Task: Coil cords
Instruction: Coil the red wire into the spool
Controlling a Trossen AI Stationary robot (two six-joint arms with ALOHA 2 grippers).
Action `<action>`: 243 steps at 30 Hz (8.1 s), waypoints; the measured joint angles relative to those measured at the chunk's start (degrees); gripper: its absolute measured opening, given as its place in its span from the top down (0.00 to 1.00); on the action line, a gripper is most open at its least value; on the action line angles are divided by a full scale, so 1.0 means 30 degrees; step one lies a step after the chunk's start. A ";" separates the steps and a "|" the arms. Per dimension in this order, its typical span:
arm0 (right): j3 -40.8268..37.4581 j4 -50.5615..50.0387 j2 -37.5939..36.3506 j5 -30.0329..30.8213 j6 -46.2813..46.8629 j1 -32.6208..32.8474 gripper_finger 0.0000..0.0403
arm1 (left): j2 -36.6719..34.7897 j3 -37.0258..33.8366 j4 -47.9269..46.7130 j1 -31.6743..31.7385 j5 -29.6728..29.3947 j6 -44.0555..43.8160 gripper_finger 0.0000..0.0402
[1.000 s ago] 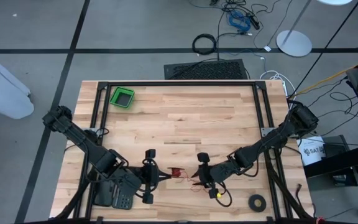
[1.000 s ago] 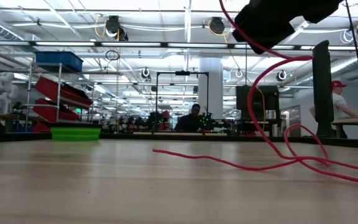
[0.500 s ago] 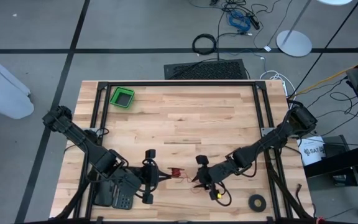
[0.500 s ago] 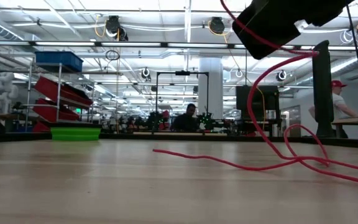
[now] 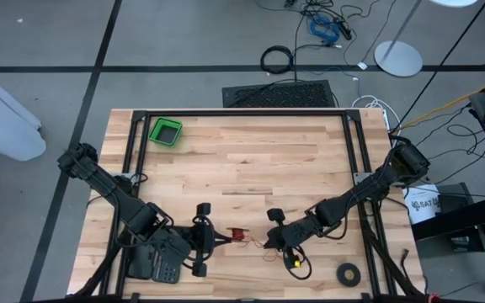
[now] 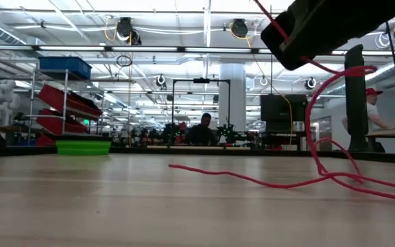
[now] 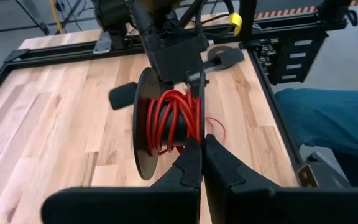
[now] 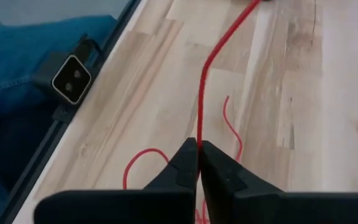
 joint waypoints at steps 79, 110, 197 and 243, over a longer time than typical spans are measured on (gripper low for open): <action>1.0097 -0.6428 0.1137 0.7290 -0.6416 0.2771 1.00 | 0.3054 0.0000 0.7888 0.0774 1.0033 0.8264 0.99; 1.0097 -0.1903 0.0630 0.8010 -0.8436 0.3125 1.00 | 0.3281 0.0000 0.9072 0.0793 1.0199 0.8196 0.99; 0.9845 0.0190 0.2245 -0.2606 -0.8524 0.1123 1.00 | 0.3665 -0.0015 1.7587 -0.0254 1.2557 1.7067 0.99; 0.9849 -0.4972 -0.0047 -0.5343 -0.9444 -0.3239 1.00 | -0.1853 0.0015 1.0097 0.4313 1.0685 1.4402 0.99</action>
